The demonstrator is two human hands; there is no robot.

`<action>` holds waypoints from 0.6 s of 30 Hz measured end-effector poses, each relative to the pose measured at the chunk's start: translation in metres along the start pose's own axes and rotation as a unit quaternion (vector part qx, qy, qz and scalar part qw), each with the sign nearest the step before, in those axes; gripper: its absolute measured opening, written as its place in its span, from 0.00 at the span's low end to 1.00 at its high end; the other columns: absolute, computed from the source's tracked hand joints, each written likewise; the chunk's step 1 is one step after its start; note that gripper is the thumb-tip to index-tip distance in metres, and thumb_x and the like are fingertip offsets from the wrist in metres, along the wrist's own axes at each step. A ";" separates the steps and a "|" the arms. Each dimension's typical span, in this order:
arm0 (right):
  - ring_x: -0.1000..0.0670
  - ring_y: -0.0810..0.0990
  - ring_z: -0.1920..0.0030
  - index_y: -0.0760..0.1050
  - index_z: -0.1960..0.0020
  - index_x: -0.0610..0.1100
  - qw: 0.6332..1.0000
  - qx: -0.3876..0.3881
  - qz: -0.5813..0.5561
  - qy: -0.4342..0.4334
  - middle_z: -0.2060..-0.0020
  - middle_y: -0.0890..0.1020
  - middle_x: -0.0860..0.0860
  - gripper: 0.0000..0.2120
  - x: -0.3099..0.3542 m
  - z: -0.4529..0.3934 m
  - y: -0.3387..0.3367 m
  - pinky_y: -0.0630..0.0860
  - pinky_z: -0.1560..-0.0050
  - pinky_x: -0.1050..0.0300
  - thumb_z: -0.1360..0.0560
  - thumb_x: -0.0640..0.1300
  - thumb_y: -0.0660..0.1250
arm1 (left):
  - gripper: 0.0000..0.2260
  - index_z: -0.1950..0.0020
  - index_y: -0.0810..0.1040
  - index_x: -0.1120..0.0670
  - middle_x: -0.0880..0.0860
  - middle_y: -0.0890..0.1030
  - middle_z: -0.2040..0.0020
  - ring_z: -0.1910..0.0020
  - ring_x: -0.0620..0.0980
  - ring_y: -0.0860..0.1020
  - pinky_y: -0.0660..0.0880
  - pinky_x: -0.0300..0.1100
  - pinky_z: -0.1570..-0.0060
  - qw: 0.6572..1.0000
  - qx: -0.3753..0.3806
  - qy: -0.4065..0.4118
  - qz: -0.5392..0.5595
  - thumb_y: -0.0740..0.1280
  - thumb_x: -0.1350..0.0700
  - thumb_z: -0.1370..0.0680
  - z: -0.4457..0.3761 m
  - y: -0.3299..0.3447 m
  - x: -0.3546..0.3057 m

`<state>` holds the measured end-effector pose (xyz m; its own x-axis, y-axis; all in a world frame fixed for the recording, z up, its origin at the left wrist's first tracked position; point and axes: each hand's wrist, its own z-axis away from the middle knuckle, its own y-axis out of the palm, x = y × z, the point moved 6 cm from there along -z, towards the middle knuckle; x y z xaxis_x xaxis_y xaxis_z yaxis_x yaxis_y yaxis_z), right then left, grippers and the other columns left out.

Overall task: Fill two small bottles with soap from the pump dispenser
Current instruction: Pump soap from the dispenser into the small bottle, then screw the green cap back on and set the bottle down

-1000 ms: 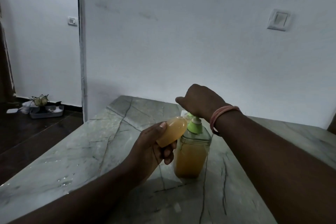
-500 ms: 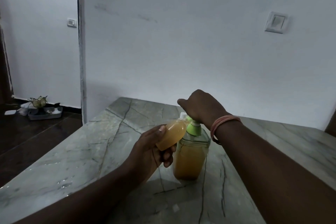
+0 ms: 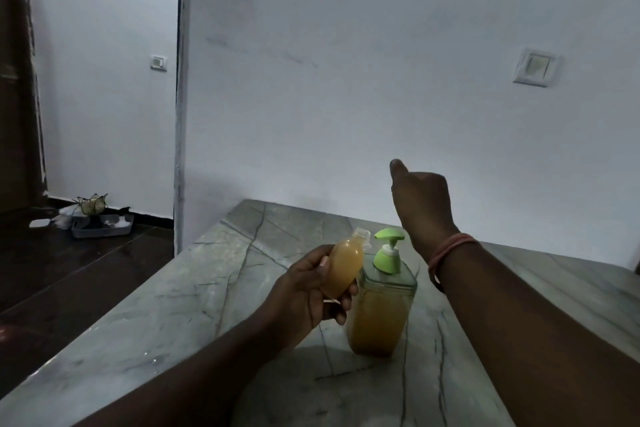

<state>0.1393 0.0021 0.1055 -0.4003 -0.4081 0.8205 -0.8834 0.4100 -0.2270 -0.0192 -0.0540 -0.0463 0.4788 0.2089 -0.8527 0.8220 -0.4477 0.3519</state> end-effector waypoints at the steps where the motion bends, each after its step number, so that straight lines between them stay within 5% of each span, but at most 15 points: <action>1: 0.54 0.60 0.82 0.62 0.82 0.44 1.000 -0.001 0.002 -0.023 0.84 0.62 0.54 0.31 0.009 0.004 -0.001 0.62 0.70 0.57 0.24 0.53 0.63 | 0.17 0.31 0.75 0.53 0.62 0.81 0.53 0.60 0.55 0.79 0.76 0.47 0.64 1.000 -0.009 0.006 0.011 0.60 0.52 0.18 -0.001 -0.004 -0.001; 10: 0.51 0.70 0.75 0.66 0.71 0.46 0.954 -0.003 0.090 -0.286 0.78 0.69 0.53 0.23 0.074 0.092 0.048 0.67 0.73 0.55 0.20 0.54 0.61 | 0.11 0.35 0.75 0.56 0.57 0.84 0.59 0.62 0.54 0.80 0.79 0.48 0.64 0.957 -0.254 0.120 -0.077 0.56 0.56 0.14 -0.001 -0.069 -0.033; 14: 0.43 0.79 0.56 0.73 0.52 0.43 0.964 0.078 0.132 -0.216 0.58 0.80 0.45 0.08 0.045 0.116 0.095 0.76 0.58 0.50 0.21 0.47 0.61 | 0.13 0.33 0.75 0.55 0.57 0.83 0.47 0.55 0.51 0.82 0.79 0.43 0.63 0.924 -0.328 0.137 -0.142 0.55 0.57 0.13 0.004 -0.079 -0.037; 18: 0.41 0.72 0.40 0.67 0.34 0.42 0.919 0.197 0.330 -0.093 0.39 0.71 0.41 0.21 -0.016 0.135 0.128 0.75 0.45 0.48 0.24 0.46 0.65 | 0.14 0.30 0.72 0.54 0.58 0.82 0.45 0.48 0.54 0.82 0.76 0.48 0.55 0.905 -0.357 0.137 -0.188 0.54 0.55 0.13 0.006 -0.082 -0.036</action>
<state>-0.0006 -0.0489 -0.0075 -0.8828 -0.3243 0.3399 -0.4381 0.3072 -0.8448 -0.1055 -0.0305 -0.0470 0.1014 0.4813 -0.8707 0.8859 0.3545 0.2991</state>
